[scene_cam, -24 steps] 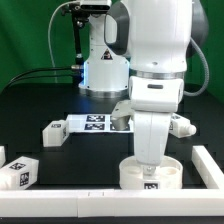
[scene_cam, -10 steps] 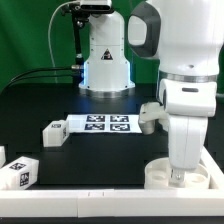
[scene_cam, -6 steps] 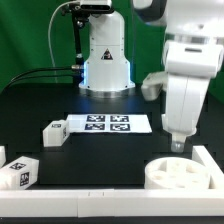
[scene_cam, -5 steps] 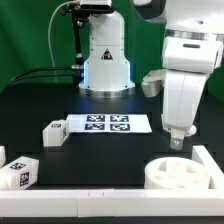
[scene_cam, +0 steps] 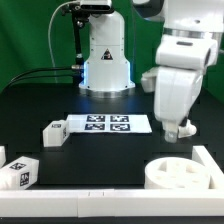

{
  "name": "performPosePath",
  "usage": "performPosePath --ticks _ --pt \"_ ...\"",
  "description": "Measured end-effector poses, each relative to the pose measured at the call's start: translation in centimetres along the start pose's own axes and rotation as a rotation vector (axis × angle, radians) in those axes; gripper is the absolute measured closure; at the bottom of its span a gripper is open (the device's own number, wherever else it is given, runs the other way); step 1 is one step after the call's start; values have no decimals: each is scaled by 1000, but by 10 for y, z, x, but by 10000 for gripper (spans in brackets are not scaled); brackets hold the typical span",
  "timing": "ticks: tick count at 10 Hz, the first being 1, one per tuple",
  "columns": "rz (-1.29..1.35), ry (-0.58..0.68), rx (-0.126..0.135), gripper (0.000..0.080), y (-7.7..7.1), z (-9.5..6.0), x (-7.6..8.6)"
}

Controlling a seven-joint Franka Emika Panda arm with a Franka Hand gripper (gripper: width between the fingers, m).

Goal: Assemble stool

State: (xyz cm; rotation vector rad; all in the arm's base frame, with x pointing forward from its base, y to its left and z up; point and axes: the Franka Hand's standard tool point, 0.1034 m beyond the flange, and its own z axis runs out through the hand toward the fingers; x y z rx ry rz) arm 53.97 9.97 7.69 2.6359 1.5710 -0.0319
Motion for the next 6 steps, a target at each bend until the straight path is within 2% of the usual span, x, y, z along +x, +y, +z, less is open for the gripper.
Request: performPosePath --ticks 1,2,5,6 --pt "39 2 2 150 -21 -3 -11" --pt "33 -1 5 150 -27 -4 -14" --pt "35 0 5 150 -24 -2 -13" --pt "95 6 3 150 -29 -3 -14"
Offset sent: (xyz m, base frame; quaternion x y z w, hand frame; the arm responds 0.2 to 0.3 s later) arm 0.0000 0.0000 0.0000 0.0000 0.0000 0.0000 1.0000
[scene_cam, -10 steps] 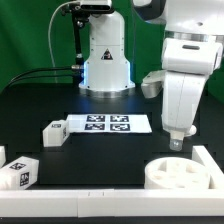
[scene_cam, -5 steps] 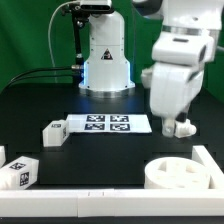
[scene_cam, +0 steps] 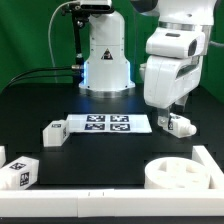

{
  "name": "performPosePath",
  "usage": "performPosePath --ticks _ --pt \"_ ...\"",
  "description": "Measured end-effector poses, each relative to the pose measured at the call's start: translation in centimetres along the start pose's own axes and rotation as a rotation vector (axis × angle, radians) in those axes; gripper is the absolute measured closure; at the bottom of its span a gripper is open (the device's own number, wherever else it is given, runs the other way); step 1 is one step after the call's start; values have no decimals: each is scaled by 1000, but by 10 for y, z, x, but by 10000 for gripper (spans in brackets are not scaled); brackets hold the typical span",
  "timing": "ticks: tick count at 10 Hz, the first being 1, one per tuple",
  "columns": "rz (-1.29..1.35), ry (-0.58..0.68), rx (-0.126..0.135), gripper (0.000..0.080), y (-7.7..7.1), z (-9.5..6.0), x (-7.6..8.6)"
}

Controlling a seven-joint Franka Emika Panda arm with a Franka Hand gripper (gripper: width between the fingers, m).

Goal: Assemble stool

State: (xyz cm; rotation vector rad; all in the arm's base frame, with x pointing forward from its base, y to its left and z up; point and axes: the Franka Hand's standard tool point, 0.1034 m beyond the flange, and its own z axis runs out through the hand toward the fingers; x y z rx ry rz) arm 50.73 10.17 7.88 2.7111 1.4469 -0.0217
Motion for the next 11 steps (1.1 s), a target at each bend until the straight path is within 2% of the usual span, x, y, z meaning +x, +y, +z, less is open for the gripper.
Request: performPosePath --ticks 2,3,7,8,9,10,11 --pt "147 1 -1 150 -41 -9 -18" --pt "140 33 -18 150 -49 -16 -20" --pt "178 62 -20 150 -55 -10 -20" --pt "285 99 -12 150 -79 -1 -24" --pt "356 102 8 150 -102 8 -29" --pt "396 94 26 150 -112 10 -26" --pt "427 106 30 150 -107 7 -19"
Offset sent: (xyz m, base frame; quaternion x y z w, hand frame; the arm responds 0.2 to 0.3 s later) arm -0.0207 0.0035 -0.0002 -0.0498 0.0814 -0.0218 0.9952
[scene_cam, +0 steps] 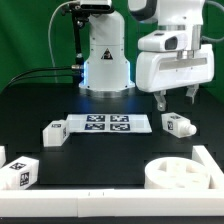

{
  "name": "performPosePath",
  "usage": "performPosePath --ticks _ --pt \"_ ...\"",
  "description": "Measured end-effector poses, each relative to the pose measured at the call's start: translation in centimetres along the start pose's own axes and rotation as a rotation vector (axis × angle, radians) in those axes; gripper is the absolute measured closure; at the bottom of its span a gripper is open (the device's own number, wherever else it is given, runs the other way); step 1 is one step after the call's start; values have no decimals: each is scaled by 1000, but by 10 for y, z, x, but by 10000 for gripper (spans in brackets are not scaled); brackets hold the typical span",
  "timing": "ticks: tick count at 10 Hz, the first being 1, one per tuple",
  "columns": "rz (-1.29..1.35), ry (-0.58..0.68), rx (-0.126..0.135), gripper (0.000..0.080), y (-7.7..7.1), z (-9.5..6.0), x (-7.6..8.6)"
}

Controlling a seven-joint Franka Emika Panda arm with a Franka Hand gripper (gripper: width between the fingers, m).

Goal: Assemble stool

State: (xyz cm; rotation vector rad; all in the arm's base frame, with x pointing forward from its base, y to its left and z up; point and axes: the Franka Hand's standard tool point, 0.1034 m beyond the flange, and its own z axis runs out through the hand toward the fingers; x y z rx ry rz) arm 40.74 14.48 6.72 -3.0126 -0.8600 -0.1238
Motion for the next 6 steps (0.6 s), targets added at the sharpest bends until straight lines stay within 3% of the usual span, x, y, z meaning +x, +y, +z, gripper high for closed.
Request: performPosePath --ticks 3,5,6 --pt "12 2 3 150 -2 2 0" --pt "56 9 30 150 -22 28 -4" --pt "71 10 40 150 -24 40 -7"
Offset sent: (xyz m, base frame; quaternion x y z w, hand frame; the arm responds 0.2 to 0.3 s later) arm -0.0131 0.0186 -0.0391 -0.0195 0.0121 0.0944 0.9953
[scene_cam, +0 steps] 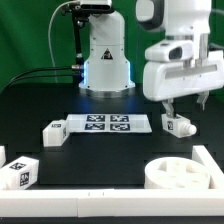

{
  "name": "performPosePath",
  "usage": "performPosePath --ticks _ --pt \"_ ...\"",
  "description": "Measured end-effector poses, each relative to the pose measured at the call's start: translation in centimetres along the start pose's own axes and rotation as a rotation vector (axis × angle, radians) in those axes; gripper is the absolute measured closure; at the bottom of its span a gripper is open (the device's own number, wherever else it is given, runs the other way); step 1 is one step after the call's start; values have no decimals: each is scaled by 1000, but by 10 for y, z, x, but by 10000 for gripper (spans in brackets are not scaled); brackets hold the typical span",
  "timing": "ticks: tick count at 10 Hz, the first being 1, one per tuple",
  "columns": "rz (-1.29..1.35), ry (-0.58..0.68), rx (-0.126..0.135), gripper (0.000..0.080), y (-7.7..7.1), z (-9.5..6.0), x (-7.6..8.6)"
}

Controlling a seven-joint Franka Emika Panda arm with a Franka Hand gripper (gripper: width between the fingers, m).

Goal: Assemble stool

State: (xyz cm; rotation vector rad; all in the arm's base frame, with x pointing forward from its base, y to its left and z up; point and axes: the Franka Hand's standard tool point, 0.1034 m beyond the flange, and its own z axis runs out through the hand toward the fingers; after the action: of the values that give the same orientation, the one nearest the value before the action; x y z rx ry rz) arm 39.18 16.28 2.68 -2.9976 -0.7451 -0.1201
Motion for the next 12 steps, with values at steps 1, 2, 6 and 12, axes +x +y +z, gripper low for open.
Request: performPosePath --ticks 1,2,6,12 --pt "-1 9 7 150 -3 7 -1" --pt "-22 18 13 150 -10 13 -2" --pt "-60 32 15 289 -9 18 -7" --pt "-660 -6 -8 468 -1 10 22"
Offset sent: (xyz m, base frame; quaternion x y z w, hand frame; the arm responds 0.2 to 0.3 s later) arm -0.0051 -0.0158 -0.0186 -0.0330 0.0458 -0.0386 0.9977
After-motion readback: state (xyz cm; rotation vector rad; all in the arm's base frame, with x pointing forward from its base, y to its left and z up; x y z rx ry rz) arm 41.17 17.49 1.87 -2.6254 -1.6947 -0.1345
